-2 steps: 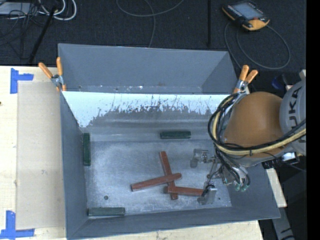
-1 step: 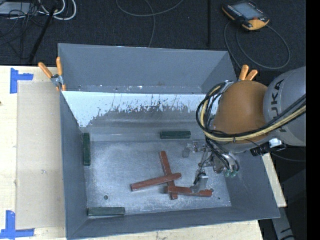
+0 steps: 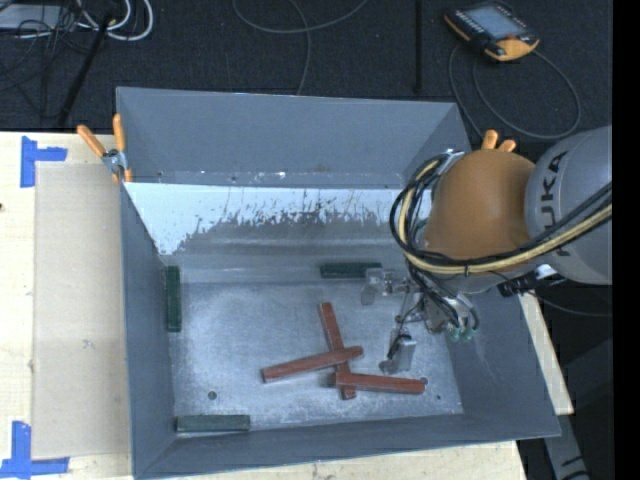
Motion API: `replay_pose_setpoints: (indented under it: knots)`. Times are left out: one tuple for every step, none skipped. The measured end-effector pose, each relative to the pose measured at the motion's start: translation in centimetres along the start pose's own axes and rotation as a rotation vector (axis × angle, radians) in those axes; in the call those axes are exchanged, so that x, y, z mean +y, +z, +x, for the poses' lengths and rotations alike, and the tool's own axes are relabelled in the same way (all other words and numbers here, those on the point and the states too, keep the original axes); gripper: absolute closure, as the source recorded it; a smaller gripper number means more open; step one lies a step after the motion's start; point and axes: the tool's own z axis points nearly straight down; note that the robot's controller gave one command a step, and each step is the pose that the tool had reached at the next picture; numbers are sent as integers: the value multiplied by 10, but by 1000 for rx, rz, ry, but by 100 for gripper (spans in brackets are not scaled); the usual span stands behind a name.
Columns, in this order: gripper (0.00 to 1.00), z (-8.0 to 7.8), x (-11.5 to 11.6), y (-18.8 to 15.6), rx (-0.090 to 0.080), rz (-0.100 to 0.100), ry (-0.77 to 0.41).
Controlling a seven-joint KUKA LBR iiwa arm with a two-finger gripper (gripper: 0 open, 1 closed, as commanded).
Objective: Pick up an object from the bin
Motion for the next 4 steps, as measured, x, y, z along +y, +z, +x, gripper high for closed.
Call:
replay_pose_setpoints:
  knots:
    - [0, 8, 2, 30, 4, -1, -109]
    - [0, 11, -3, 35, -8, 0, -43]
    - [0, 25, 31, 69, -2, 1, -60]
    - [100, 25, 37, 80, -1, 0, 33]
